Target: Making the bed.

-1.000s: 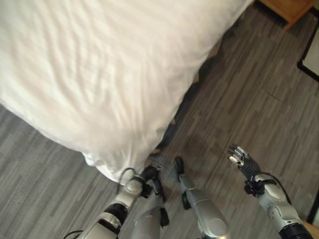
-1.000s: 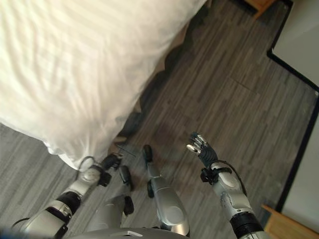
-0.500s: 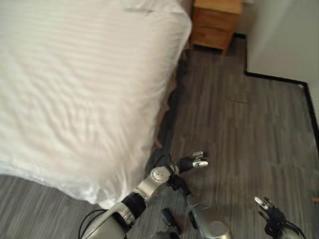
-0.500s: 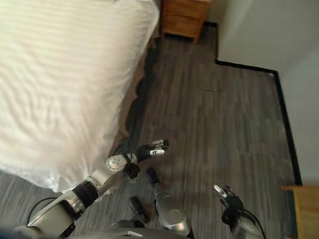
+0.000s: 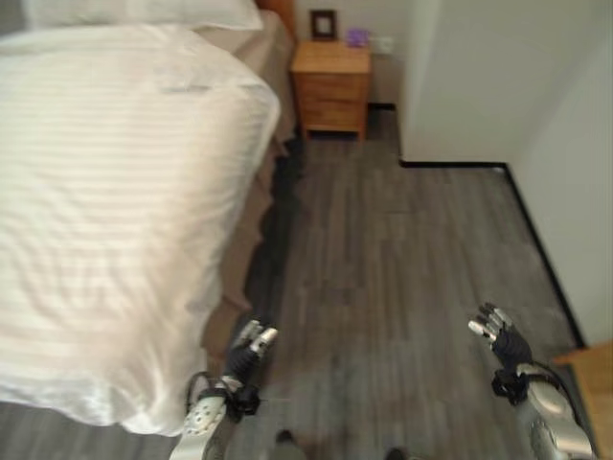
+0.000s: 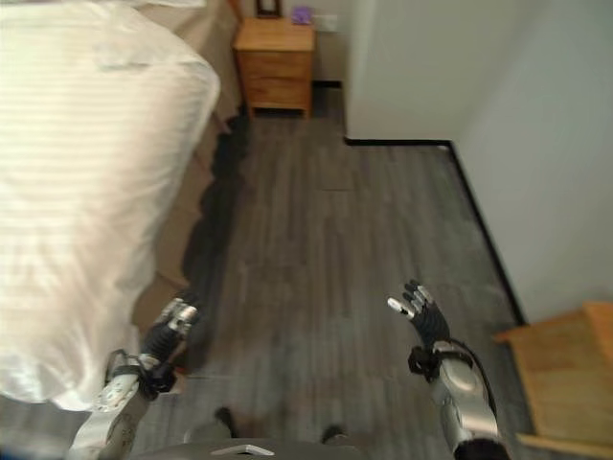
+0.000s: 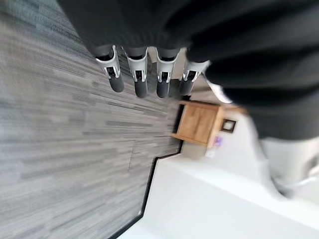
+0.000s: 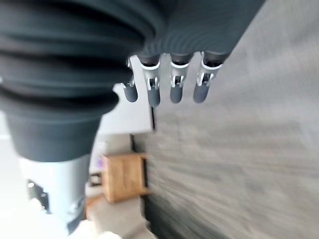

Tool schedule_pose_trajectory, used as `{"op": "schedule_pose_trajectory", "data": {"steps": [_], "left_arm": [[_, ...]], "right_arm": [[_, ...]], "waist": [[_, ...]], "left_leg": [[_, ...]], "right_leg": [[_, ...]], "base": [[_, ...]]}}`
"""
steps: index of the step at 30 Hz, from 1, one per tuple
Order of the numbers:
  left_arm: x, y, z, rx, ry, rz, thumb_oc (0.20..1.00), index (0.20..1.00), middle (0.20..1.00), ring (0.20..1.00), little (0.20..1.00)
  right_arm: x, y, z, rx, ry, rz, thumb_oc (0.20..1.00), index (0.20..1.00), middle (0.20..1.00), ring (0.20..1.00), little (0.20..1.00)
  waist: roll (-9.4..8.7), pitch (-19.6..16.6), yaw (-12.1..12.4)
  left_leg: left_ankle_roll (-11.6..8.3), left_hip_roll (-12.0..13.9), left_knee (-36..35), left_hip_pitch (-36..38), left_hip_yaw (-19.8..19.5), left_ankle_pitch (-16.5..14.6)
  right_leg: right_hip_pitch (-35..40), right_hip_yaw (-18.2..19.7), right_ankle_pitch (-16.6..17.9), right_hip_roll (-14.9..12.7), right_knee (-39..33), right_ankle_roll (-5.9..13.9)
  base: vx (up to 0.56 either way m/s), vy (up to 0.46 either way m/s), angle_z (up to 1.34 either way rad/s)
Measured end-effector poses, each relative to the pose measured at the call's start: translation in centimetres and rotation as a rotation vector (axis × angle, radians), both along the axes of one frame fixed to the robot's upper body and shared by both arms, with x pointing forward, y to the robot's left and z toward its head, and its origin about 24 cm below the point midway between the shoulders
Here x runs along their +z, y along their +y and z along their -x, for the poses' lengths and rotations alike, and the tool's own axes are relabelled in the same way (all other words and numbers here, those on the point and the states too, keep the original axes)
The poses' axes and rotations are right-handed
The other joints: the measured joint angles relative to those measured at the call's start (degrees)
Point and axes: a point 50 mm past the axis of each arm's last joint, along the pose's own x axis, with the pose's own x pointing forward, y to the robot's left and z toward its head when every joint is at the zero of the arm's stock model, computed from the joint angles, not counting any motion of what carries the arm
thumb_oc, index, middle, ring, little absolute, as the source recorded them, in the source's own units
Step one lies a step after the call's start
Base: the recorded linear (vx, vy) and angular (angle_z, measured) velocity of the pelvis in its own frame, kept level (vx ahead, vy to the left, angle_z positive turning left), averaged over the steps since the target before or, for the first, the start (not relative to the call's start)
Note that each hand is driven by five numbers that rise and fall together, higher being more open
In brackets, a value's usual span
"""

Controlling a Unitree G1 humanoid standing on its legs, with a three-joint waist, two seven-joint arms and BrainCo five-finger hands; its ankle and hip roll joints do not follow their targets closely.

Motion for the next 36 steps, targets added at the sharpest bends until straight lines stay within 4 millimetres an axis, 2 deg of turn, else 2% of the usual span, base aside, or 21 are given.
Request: {"op": "schedule_pose_trajectory", "data": {"steps": [1, 2, 3, 5, 7, 9, 13, 14, 15, 17, 18, 19, 20, 21, 22, 25, 27, 29, 30, 32, 36], "left_arm": [[0.3, 0.0, -0.2, 0.001, -0.016, 0.0, 1.0, 1.0, 1.0, 1.0, 1.0], [1.0, 0.3, -0.5, -0.001, -0.044, -0.013, 1.0, 1.0, 1.0, 1.0, 1.0], [1.7, 0.8, -1.1, 0.001, -0.077, -0.033, 1.0, 1.0, 1.0, 1.0, 1.0], [3.6, 1.2, -2.7, 0.012, -0.175, -0.054, 1.0, 1.0, 1.0, 1.0, 1.0], [4.4, 0.3, -4.3, -0.005, -0.227, -0.037, 1.0, 1.0, 1.0, 1.0, 1.0], [5.2, -0.7, -5.7, -0.017, -0.278, -0.017, 1.0, 1.0, 1.0, 1.0, 1.0], [5.8, -1.6, -6.2, -0.024, -0.319, 0.002, 1.0, 1.0, 1.0, 1.0, 1.0], [5.8, -1.6, -6.3, -0.027, -0.322, -0.004, 1.0, 1.0, 1.0, 1.0, 1.0], [5.6, -1.5, -6.2, -0.022, -0.315, -0.014, 1.0, 1.0, 1.0, 1.0, 1.0], [5.8, -1.3, -6.4, -0.011, -0.322, -0.025, 1.0, 1.0, 1.0, 1.0, 1.0], [5.9, -1.4, -6.6, -0.005, -0.324, -0.024, 1.0, 1.0, 1.0, 1.0, 1.0], [6.6, -1.6, -7.3, -0.021, -0.352, -0.029, 1.0, 1.0, 1.0, 1.0, 1.0], [7.3, -1.6, -7.8, -0.031, -0.378, -0.041, 1.0, 1.0, 1.0, 1.0, 1.0], [8.0, -1.5, -8.3, -0.045, -0.401, -0.058, 1.0, 1.0, 1.0, 1.0, 1.0], [8.5, -1.1, -8.3, -0.051, -0.411, -0.084, 1.0, 1.0, 1.0, 1.0, 1.0], [9.3, -1.1, -8.3, -0.052, -0.439, -0.106, 1.0, 1.0, 1.0, 1.0, 1.0], [9.3, -1.1, -7.9, -0.054, -0.448, -0.125, 1.0, 1.0, 1.0, 1.0, 1.0], [8.9, -0.9, -7.3, -0.051, -0.426, -0.143, 1.0, 1.0, 1.0, 1.0, 1.0], [7.6, -0.6, -5.8, -0.025, -0.373, -0.133, 1.0, 1.0, 1.0, 1.0, 1.0], [6.6, 0.2, -4.4, 0.005, -0.323, -0.142, 1.0, 1.0, 1.0, 1.0, 1.0], [6.6, 1.4, -3.0, 0.061, -0.307, -0.171, 1.0, 1.0, 1.0, 1.0, 1.0]], "right_arm": [[0.9, -1.2, 0.6, -0.011, -0.021, 0.034, 1.0, 1.0, 1.0, 1.0, 1.0], [1.3, -1.7, 1.2, -0.011, -0.03, 0.046, 1.0, 1.0, 1.0, 1.0, 1.0], [1.1, -1.8, 2.0, -0.017, -0.021, 0.045, 1.0, 1.0, 1.0, 1.0, 1.0], [1.1, -1.7, 2.0, 0.003, -0.016, 0.051, 1.0, 1.0, 1.0, 1.0, 1.0], [1.4, -1.5, 1.6, 0.009, -0.032, 0.056, 1.0, 1.0, 1.0, 1.0, 1.0], [1.4, -1.4, 1.5, 0.02, -0.026, 0.07, 1.0, 1.0, 1.0, 1.0, 1.0], [1.0, -0.4, 0.6, 0.065, -0.012, 0.069, 1.0, 1.0, 1.0, 1.0, 1.0], [0.7, 0.0, 0.5, 0.068, -0.008, 0.052, 1.0, 1.0, 1.0, 1.0, 1.0], [0.3, 0.5, 0.4, 0.069, 0.0, 0.03, 1.0, 1.0, 1.0, 1.0, 1.0], [-0.1, 0.9, 0.3, 0.082, 0.011, 0.016, 1.0, 1.0, 1.0, 1.0, 1.0], [0.0, 1.2, 0.1, 0.093, 0.007, 0.012, 1.0, 1.0, 1.0, 1.0, 1.0], [-0.1, 1.7, 0.3, 0.117, 0.012, 0.015, 1.0, 1.0, 1.0, 1.0, 1.0], [-0.1, 2.2, 0.4, 0.142, 0.01, 0.019, 1.0, 1.0, 1.0, 1.0, 1.0], [0.1, 2.5, 0.3, 0.161, 0.001, 0.019, 1.0, 1.0, 1.0, 1.0, 1.0], [0.5, 3.0, -0.1, 0.18, -0.021, 0.013, 1.0, 1.0, 1.0, 1.0, 1.0], [1.3, 3.7, -0.5, 0.208, -0.064, 0.005, 1.0, 1.0, 1.0, 1.0, 1.0], [1.4, 4.1, -0.6, 0.222, -0.069, -0.017, 1.0, 1.0, 1.0, 1.0, 1.0], [1.5, 4.3, -0.8, 0.223, -0.08, -0.038, 1.0, 1.0, 1.0, 1.0, 1.0], [1.8, 4.2, -1.0, 0.212, -0.093, -0.046, 1.0, 1.0, 1.0, 1.0, 1.0], [2.0, 4.2, -1.0, 0.201, -0.107, -0.061, 1.0, 1.0, 1.0, 1.0, 1.0], [2.3, 3.6, -0.8, 0.154, -0.122, -0.07, 1.0, 1.0, 1.0, 1.0, 1.0]], "waist": [[0.99, -0.68, -0.96], [2.88, -1.74, -1.1], [2.29, -1.95, -2.04], [2.06, -2.26, -2.29], [3.99, -2.61, -3.81], [7.03, -3.1, -4.8], [10.7, -2.48, -4.73], [11.19, -2.17, -4.78], [12.17, -1.55, -4.67], [11.26, -0.62, -4.68], [11.04, 0.04, -4.73], [10.13, 0.86, -5.88], [9.19, 1.33, -6.41], [8.33, 1.77, -7.19], [7.37, 1.92, -6.23], [7.47, 1.57, -4.89], [7.79, 1.1, -4.35], [8.03, 0.92, -3.86], [7.71, 0.06, -3.02], [7.12, -0.65, -2.95], [6.28, -1.66, -2.92]], "left_leg": [[2.28, -0.96, -0.04, -0.7, 2.76, 3.37], [4.97, 0.32, 0.96, -2.01, 7.73, 4.77], [3.78, 0.28, -0.16, -1.79, 7.7, 5.62], [3.78, 0.27, -5.97, 0.66, 7.15, 5.71], [2.11, -3.05, -11.08, 3.72, 8.43, 3.74], [2.9, -4.29, -16.51, 5.94, 10.2, 3.5], [5.27, -4.73, -20.46, 9.39, 7.95, 1.87], [5.86, -5.16, -20.32, 9.82, 6.96, 0.52], [7.16, -5.22, -20.48, 9.93, 5.57, -1.98], [8.18, -7.62, -20.56, 10.45, 5.46, -2.22], [9.07, -8.73, -20.42, 10.19, 5.13, -2.42], [11.01, -9.88, -20.53, 10.59, 1.92, -1.72], [10.95, -10.53, -20.55, 10.13, 0.32, -1.24], [11.34, -11.22, -20.56, 9.82, -0.91, -1.4], [11.18, -12.01, -20.55, 9.93, -0.61, -1.25], [11.42, -13.0, -20.8, 10.19, -1.29, -1.89], [11.23, -13.47, -20.57, 10.41, -2.18, -1.86], [10.9, -13.44, -20.54, 10.96, -2.13, -1.89], [9.95, -12.99, -20.54, 11.81, -2.26, -2.54], [9.07, -12.44, -20.54, 12.11, -2.16, -3.16], [8.79, -11.63, -20.55, 12.13, -1.95, -3.72]], "right_leg": [[0.24, -0.04, -0.67, 0.96, 0.46, 0.67], [0.59, 0.53, -1.44, 2.97, 0.79, 0.79], [1.13, 0.5, -2.01, 3.26, 0.73, 0.95], [0.6, 0.3, -1.52, 4.01, -0.5, 0.05], [0.48, -1.17, -1.13, 3.7, -0.27, -0.38], [0.6, -3.02, -1.36, 4.03, 0.38, -0.06], [0.44, -2.72, -2.12, 3.64, 3.35, 0.84], [-0.29, -2.42, -2.76, 2.62, 5.73, 1.57], [-2.62, -1.48, -5.64, 1.1, 12.52, 2.44], [-4.52, -0.11, -7.59, -1.95, 18.09, 3.82], [-7.17, 2.63, -7.61, -3.75, 24.07, 3.82], [-11.12, 8.2, -9.92, -4.41, 31.57, 4.06], [-12.64, 16.01, -10.72, -1.22, 32.28, 4.39], [-13.6, 21.14, -10.85, 1.48, 31.35, 4.39], [-15.24, 22.23, -10.77, 2.87, 29.68, 3.92], [-15.09, 16.8, -9.13, 3.39, 21.75, 1.39], [-13.63, 15.25, -8.47, 3.09, 19.33, 0.67], [-11.97, 14.64, -7.18, 3.08, 16.62, 0.54], [-8.79, 13.91, -3.89, 3.88, 11.14, 0.08], [-7.05, 14.05, -2.64, 4.76, 7.81, -0.36], [-4.34, 14.19, -0.16, 6.19, 2.25, -2.07]], "base": [[0.01, -0.094, -0.22], [0.02, -0.011, 0.1], [0.01, 0.03, 0.19], [0.0, 0.123, 0.24], [-0.06, 0.237, 0.34], [-0.04, 0.249, 0.38], [-0.04, 0.232, 0.06], [-0.08, 0.32, 0.08], [-0.1, 0.258, 0.19], [-0.11, 0.203, 0.16], [-0.08, 0.03, 0.51], [-0.07, 0.028, 0.89], [-0.04, 0.02, 1.12], [0.0, -0.012, 0.74], [0.01, -0.018, 0.39], [0.04, -0.061, 0.18], [0.07, -0.114, 0.19], [0.13, -0.225, 0.07], [0.11, -0.187, -0.01], [0.08, -0.098, -0.04], [0.08, -0.03, -0.05]]}}
